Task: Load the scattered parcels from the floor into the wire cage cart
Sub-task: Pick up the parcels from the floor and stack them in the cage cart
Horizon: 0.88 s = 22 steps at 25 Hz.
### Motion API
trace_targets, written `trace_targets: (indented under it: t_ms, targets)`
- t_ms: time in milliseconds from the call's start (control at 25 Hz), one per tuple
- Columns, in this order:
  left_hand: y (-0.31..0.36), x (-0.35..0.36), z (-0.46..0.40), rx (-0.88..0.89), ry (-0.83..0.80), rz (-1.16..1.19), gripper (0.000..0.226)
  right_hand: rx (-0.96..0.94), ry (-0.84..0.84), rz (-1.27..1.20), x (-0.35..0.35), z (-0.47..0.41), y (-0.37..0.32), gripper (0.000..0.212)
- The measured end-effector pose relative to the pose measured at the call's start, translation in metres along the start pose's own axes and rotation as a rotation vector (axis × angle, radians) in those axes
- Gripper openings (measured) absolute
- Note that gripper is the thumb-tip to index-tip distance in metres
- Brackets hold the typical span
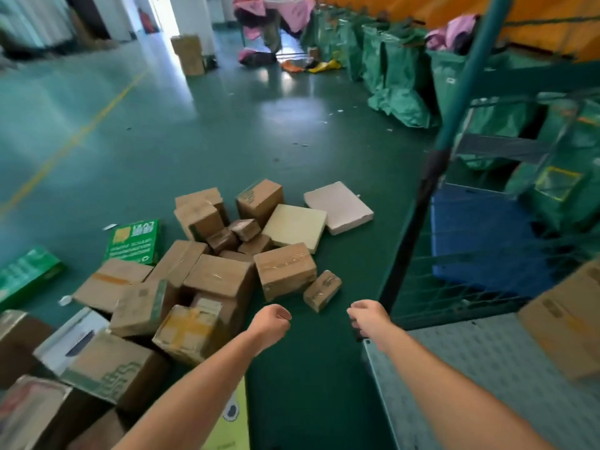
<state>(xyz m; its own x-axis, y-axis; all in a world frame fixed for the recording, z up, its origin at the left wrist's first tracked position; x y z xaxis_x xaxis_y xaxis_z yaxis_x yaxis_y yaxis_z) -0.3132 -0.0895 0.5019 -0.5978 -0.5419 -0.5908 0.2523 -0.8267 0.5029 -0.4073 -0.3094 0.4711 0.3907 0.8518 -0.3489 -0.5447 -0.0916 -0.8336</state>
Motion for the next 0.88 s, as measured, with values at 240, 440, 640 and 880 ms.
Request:
trace_targets:
  t_ms: [240,440,640,880]
  targets:
    - [-0.030,-0.084,-0.089,-0.069,-0.005,0.074,0.020,0.037,-0.034,0.030,0.088,-0.070,-0.060,0.023]
    - [-0.008,-0.116,-0.167,-0.120,-0.046,0.099,0.020,0.093,-0.040,0.080,0.118,-0.138,-0.085,0.029]
    - [0.042,-0.125,-0.268,-0.147,-0.112,0.108,0.021,0.106,-0.078,0.164,0.134,-0.254,-0.110,0.031]
    - [0.085,-0.131,-0.406,-0.334,-0.162,0.118,0.019,0.196,-0.188,0.296,0.146,-0.413,-0.125,0.038]
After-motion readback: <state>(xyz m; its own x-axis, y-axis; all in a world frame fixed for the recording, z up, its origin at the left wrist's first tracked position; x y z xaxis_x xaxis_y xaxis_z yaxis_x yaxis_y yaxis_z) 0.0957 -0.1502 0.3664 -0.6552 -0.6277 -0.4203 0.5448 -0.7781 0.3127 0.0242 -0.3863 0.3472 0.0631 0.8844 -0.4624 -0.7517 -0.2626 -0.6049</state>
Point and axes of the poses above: each hand's wrist, its own z-axis away from the middle knuckle, its own x-axis out of the palm, y = z × x, the point moved 7 cm from there along -z, towards the middle knuckle, and after that the axes turned 12 degrees about -x, right-handed, at the moved point
